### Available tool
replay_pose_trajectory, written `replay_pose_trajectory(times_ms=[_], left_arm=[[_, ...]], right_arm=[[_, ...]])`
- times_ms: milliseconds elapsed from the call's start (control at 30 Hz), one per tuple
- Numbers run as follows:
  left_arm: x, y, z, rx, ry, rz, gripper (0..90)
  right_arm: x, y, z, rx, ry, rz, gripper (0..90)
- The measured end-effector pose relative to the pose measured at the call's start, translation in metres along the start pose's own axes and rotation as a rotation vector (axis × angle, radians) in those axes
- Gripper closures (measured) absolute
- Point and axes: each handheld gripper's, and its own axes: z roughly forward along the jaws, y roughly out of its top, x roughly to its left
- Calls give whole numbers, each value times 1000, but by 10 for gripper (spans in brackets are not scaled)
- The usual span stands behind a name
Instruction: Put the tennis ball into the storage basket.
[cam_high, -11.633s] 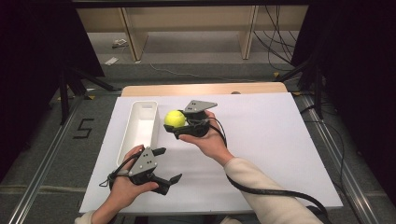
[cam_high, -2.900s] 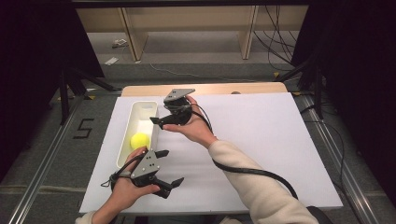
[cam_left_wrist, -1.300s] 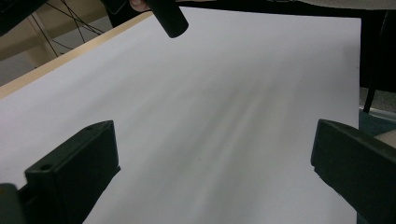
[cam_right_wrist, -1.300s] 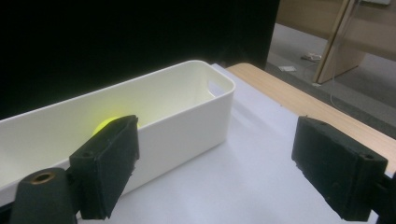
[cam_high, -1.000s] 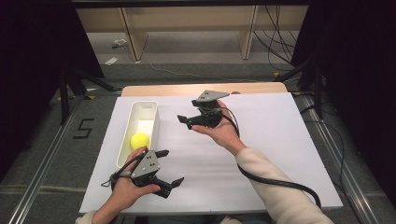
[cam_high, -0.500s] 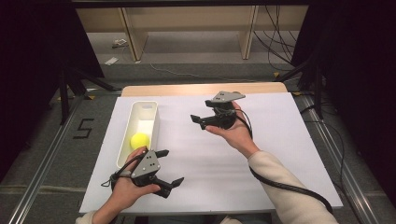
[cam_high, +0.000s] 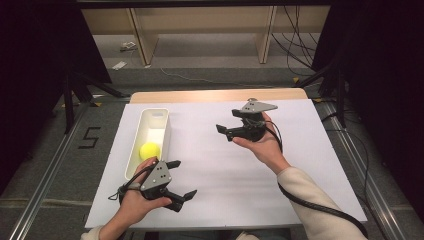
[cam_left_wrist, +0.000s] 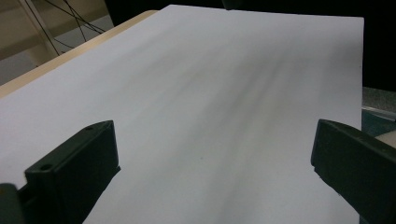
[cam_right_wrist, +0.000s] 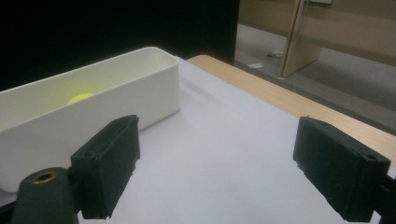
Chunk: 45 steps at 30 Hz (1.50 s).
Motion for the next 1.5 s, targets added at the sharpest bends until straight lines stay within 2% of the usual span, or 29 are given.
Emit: replay_pose_trajectory(times_ms=[267, 667, 1233, 1500], left_arm=[[0, 0, 0, -2, -1, 0, 3], [1, 0, -1, -7, 11, 1, 3], [2, 0, -1, -5, 16, 1, 2], [3, 0, -1, -3, 19, -2, 2]], right_arm=[[-7, -6, -15, -4, -23, 12, 153], [-9, -18, -34, 0, -32, 23, 153], [-11, -51, -100, -13, -80, 48, 153], [-10, -70, -130, -10, -88, 62, 153]])
